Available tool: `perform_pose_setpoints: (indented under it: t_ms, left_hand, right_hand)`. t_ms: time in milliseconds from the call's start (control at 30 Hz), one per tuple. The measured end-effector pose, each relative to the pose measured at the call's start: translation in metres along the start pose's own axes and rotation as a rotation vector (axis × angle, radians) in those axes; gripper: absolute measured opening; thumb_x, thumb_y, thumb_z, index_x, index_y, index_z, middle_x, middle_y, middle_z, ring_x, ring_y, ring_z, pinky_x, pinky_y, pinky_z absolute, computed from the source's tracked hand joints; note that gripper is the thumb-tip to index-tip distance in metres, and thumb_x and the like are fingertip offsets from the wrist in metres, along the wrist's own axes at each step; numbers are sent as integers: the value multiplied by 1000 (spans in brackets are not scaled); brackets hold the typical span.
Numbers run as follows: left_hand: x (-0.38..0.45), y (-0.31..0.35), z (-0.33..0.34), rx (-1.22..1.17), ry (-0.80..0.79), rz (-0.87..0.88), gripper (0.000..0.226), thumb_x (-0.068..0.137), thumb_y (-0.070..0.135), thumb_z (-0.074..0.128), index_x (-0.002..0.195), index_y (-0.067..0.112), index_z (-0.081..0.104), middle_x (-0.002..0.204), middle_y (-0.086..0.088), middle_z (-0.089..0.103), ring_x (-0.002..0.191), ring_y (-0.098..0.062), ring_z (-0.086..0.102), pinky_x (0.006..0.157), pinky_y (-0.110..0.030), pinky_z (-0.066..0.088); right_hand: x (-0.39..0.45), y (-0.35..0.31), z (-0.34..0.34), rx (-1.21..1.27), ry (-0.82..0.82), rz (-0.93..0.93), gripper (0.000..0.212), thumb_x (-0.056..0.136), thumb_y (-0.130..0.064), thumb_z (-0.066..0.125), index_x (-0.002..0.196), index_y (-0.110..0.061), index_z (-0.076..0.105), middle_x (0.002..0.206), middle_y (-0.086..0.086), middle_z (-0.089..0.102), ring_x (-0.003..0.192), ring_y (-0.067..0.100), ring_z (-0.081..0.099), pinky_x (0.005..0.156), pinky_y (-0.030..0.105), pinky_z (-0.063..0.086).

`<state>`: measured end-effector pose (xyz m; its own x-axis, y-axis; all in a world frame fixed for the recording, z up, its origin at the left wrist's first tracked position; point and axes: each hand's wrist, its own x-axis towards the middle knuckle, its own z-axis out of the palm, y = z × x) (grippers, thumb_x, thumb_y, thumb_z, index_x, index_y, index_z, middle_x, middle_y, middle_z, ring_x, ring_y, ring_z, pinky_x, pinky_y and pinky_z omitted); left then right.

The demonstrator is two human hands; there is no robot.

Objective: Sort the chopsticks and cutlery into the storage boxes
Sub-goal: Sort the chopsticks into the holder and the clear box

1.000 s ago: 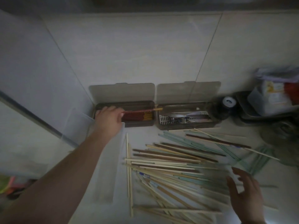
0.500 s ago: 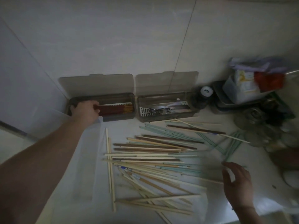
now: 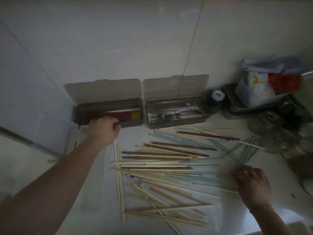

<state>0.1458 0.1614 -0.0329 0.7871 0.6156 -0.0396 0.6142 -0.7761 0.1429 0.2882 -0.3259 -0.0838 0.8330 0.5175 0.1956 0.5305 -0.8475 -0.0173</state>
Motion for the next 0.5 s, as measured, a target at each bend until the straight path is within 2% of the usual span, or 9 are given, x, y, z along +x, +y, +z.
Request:
perform_pose_setpoints:
  t_ms: [67,133,200,267,367,433,467,500]
  left_hand:
    - [-3,-3,2,4,11,7,34,91,40,51,119,26,65,114,-2,68,106,-26,60,98,-40,34]
    - [-8,-5,3,0,46,-17,36,91,41,52,122,27,63,118,0,66,113,-25,54,109,-47,23]
    - [-15,-7,5,30,91,-46,40,89,43,54,124,26,60,124,1,61,120,-24,47,112,-55,17]
    - [-24,-7,8,85,85,-73,47,87,47,53,128,26,55,134,0,52,128,-27,36,111,-61,15]
    - [-38,-5,15,90,34,-146,60,87,55,47,141,29,39,152,-3,30,140,-31,16,110,-63,6]
    - [-44,-2,19,82,23,-189,67,87,58,43,146,33,25,157,-4,17,144,-34,8,109,-65,1]
    - [-45,0,21,83,17,-204,69,87,59,42,147,36,19,158,-4,13,144,-35,6,109,-67,0]
    - [-47,1,22,85,10,-217,70,87,58,41,148,38,13,159,-4,9,144,-36,4,108,-68,0]
  right_hand:
    - [3,1,0,4,-23,-39,41,75,-39,41,76,-15,74,91,11,68,86,39,53,67,43,46]
    - [7,2,-2,-9,-45,-59,43,76,-42,40,80,-16,74,95,10,68,93,38,51,71,45,45]
    - [17,-1,-6,7,-45,-63,42,77,-41,40,84,-16,74,96,9,69,96,38,52,73,45,42]
    - [35,-11,-18,20,7,-89,42,82,-40,39,85,-15,73,91,10,69,90,37,57,72,44,41]
    - [74,-50,-42,146,38,-144,47,93,-39,35,95,-13,73,88,14,69,72,38,65,62,45,51]
    - [103,-92,-55,248,39,-161,34,92,-28,43,105,-13,70,94,15,68,62,38,65,49,43,53]
    - [116,-117,-58,275,40,-194,27,88,-16,52,110,-13,69,97,16,68,61,38,65,46,43,52]
    - [132,-143,-59,307,1,-240,37,80,-1,59,115,-13,67,103,17,67,65,39,65,48,44,53]
